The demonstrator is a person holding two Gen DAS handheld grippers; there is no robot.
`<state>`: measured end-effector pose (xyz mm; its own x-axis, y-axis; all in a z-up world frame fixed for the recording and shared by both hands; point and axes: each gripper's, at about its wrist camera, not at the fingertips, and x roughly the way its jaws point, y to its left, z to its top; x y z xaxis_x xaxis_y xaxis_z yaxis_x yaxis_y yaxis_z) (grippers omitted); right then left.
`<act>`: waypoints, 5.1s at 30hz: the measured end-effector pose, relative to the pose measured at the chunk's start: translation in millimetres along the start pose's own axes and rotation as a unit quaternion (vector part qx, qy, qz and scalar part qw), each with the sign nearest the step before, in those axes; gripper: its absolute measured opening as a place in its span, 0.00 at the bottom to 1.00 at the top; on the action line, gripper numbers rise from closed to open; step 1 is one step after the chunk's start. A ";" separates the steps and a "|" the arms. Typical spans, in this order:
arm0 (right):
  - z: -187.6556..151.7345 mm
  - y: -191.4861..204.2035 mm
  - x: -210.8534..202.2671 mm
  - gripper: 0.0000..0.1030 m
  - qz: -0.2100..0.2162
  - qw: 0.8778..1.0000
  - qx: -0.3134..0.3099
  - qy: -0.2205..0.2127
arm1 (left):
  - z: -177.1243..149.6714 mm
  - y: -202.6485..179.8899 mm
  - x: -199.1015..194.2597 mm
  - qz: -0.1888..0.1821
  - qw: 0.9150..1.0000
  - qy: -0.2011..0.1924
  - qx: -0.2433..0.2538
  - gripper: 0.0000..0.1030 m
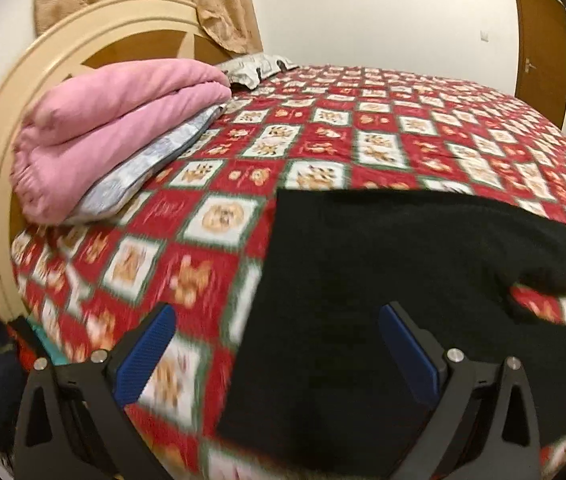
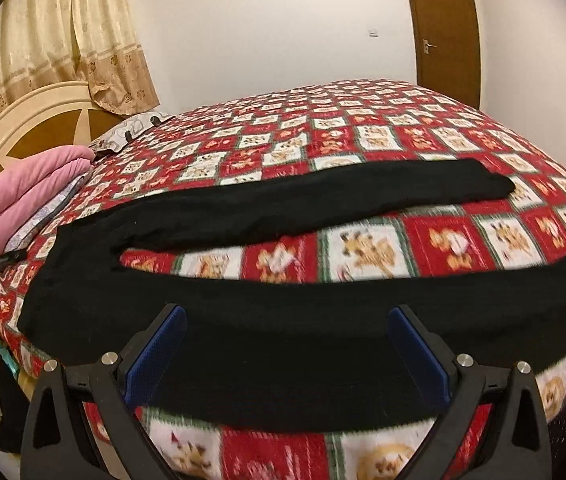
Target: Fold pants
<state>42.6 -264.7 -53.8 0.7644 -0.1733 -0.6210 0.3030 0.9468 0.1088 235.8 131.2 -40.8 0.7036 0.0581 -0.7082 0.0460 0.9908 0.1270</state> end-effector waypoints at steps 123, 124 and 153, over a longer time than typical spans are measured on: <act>30.0 167.1 59.3 0.62 0.271 0.939 -0.207 0.043 | -129.7 87.2 -28.1 -0.257 0.941 0.024 -0.217 0.96; 27.1 166.4 61.2 0.62 0.274 0.939 -0.200 0.048 | -126.4 80.1 -25.1 -0.264 0.940 0.028 -0.213 0.96; 35.6 209.5 176.0 0.62 0.380 0.882 -0.165 0.223 | -103.4 56.8 -29.3 -0.063 0.987 -0.053 -0.140 0.40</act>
<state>260.8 -106.5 -112.7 0.3533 0.5997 -0.7181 -0.4396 0.7839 0.4384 144.5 198.4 -84.7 0.7753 -0.0661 -0.6282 -0.0497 0.9850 -0.1650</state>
